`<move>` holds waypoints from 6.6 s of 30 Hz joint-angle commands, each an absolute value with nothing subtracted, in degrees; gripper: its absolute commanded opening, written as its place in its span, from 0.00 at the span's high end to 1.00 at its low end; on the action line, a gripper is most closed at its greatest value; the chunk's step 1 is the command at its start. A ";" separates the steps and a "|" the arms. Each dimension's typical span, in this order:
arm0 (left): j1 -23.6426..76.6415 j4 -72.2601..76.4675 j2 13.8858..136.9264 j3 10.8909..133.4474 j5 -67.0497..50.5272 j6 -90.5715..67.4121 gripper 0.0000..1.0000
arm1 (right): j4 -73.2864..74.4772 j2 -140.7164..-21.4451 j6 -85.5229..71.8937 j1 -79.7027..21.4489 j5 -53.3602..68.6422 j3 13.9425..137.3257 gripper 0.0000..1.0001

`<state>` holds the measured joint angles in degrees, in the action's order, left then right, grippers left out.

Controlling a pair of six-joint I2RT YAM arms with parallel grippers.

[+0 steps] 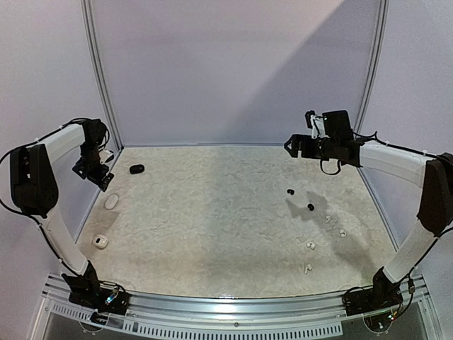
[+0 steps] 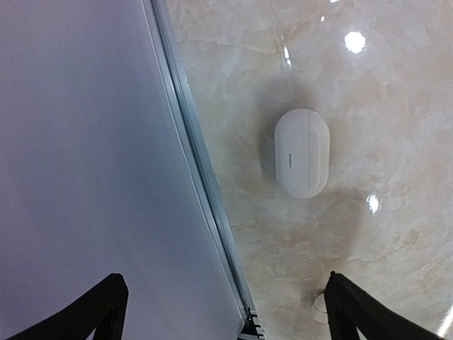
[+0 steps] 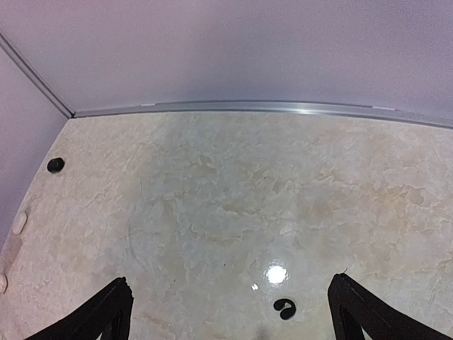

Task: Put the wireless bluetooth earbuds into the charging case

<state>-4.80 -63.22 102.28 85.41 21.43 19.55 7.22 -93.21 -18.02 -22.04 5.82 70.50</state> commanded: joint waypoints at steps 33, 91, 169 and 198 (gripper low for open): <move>-8.68 -57.24 120.77 85.88 4.98 22.49 0.64 | 14.14 -100.63 -18.82 -27.50 4.58 79.45 0.01; 36.78 -21.57 94.75 87.59 -4.02 51.12 1.00 | 2.35 -118.36 -43.60 -44.03 29.99 103.98 0.71; 30.59 29.85 83.72 70.58 -54.02 -21.88 0.42 | -36.60 -99.85 -19.18 -42.82 41.93 82.45 1.00; 30.85 24.63 85.13 72.24 -56.12 -18.22 0.61 | -38.75 -100.72 -19.61 -42.94 43.15 82.77 1.00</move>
